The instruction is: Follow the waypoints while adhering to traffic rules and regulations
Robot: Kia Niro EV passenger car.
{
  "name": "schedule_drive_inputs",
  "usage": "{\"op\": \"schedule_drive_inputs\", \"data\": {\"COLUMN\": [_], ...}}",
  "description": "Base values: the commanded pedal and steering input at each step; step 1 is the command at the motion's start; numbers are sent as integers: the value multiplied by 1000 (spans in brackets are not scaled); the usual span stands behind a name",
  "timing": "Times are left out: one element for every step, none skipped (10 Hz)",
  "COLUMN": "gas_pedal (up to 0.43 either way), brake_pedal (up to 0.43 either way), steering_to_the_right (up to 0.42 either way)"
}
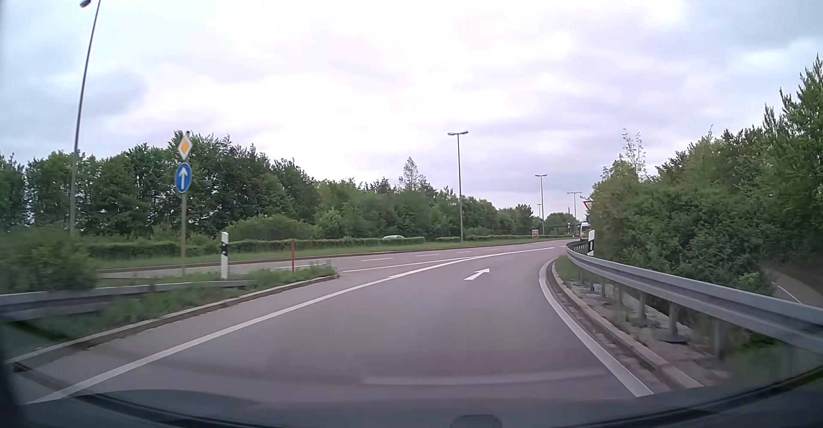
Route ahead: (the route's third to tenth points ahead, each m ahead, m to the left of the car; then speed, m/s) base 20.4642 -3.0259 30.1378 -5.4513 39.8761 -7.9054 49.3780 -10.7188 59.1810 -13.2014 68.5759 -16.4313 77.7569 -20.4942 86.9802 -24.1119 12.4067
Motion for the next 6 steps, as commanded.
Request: {"op": "schedule_drive_inputs", "data": {"gas_pedal": [138,138,130,130,130,130], "brake_pedal": [0,0,0,0,0,0], "steering_to_the_right": [47,47,48,48,49,49]}}
